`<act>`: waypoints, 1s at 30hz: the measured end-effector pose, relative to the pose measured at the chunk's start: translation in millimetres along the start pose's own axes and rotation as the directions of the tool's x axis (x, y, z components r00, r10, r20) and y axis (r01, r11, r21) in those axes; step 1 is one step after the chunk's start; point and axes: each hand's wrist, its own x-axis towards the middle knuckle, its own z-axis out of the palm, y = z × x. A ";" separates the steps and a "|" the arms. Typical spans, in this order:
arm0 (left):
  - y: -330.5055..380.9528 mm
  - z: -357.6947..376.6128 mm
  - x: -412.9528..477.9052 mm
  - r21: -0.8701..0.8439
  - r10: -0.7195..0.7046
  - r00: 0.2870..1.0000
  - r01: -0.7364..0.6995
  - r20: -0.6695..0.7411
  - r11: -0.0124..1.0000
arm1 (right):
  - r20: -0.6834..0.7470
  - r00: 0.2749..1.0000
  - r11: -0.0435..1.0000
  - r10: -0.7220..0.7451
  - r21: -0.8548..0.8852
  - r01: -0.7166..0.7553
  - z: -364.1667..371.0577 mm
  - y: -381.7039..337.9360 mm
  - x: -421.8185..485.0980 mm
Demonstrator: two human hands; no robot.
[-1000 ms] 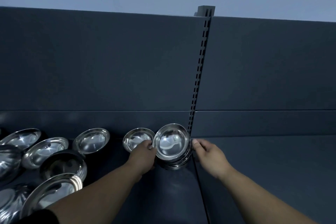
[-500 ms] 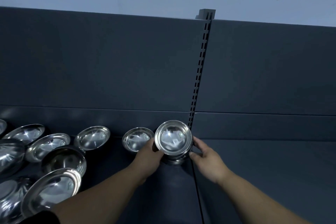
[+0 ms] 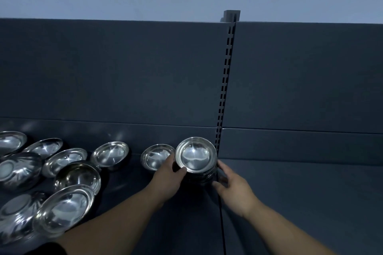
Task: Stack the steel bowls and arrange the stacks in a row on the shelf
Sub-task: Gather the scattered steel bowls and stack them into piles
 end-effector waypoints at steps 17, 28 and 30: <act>-66.6 -156.1 -64.2 0.487 0.271 0.943 -0.148 -0.192 0.861 | 0.039 0.992 0.966 -0.121 -0.226 0.127 122.3 -97.5 -29.8; -154.3 -304.5 -99.4 0.561 0.247 0.940 -0.077 -0.234 0.824 | -0.068 0.993 0.992 0.100 -0.064 -0.104 245.2 -183.1 -20.0; -166.3 -311.1 -99.0 0.596 0.195 0.967 -0.059 -0.165 0.801 | -0.069 0.989 0.988 0.134 -0.062 -0.138 255.3 -186.4 -22.3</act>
